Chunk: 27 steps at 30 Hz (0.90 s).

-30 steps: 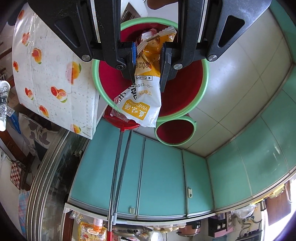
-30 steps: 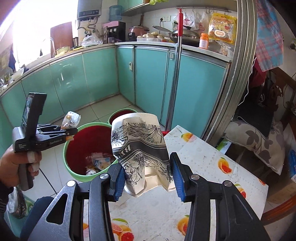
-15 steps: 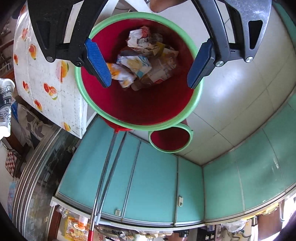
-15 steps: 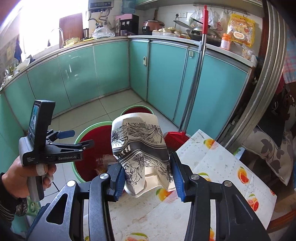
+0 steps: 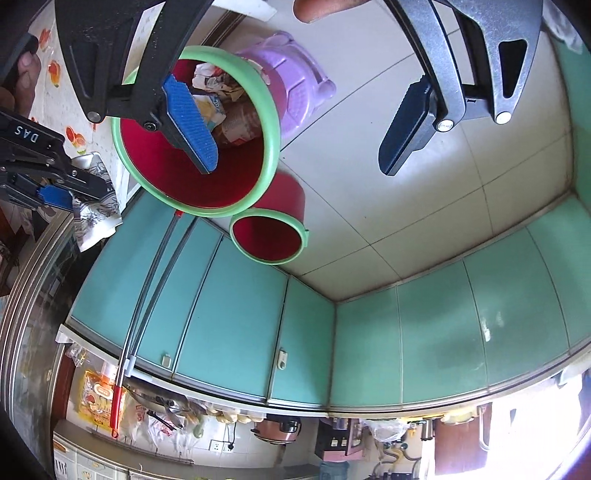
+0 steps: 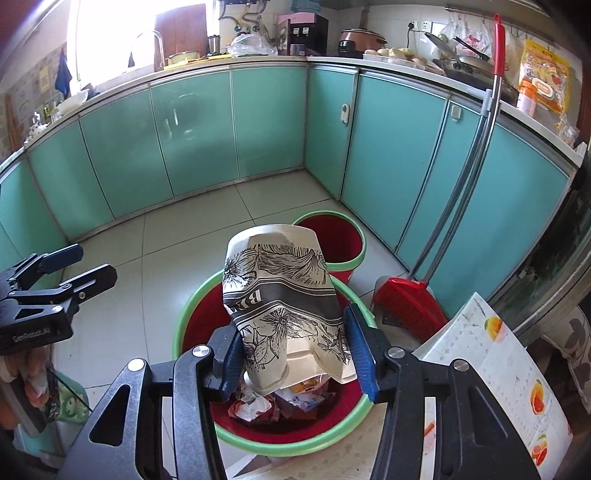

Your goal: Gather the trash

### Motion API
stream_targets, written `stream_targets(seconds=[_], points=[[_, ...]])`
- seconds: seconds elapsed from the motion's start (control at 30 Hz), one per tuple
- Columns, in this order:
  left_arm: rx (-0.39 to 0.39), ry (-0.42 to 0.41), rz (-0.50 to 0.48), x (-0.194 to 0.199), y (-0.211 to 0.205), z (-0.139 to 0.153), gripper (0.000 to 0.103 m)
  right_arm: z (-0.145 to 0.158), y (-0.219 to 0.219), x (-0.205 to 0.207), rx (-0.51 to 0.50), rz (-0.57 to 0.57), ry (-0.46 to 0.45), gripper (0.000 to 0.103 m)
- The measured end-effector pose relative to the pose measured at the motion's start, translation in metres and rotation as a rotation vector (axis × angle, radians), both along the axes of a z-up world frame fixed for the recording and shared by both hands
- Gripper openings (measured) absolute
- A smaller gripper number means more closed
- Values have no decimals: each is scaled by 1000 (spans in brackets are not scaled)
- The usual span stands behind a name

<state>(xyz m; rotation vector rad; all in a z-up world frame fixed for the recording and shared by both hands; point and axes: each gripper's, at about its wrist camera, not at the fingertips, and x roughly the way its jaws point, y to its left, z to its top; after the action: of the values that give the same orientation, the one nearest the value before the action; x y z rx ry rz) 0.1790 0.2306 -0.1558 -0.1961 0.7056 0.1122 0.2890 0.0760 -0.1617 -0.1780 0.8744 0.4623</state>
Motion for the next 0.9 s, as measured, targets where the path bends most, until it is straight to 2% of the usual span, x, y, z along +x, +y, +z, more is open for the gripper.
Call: stream_targets(seconds=[0.13, 0.17, 0.2, 0.27, 0.43, 0.6, 0.77, 0.9], points=[[0, -2, 21, -6, 9, 1, 89, -7, 14, 6, -7, 15, 8, 53], [1, -2, 26, -6, 11, 1, 89, -9, 17, 7, -14, 17, 10, 57], [-1, -3, 30, -6, 12, 2, 89, -10, 18, 7, -18, 21, 9, 65], [-1, -2, 38, -7, 14, 2, 89, -10, 21, 5, -15, 33, 5, 73], [-3, -11, 40, -12, 13, 6, 89, -5, 21, -3, -39, 22, -22, 76], [4, -30, 8, -19, -2, 16, 90, 20, 2, -20, -28, -34, -76, 76], [19, -68, -46, -30, -35, 36, 90, 60, -40, -49, 6, -135, -134, 77], [45, -115, -104, -42, -70, 56, 100, 93, -79, -81, 19, -223, -191, 77]])
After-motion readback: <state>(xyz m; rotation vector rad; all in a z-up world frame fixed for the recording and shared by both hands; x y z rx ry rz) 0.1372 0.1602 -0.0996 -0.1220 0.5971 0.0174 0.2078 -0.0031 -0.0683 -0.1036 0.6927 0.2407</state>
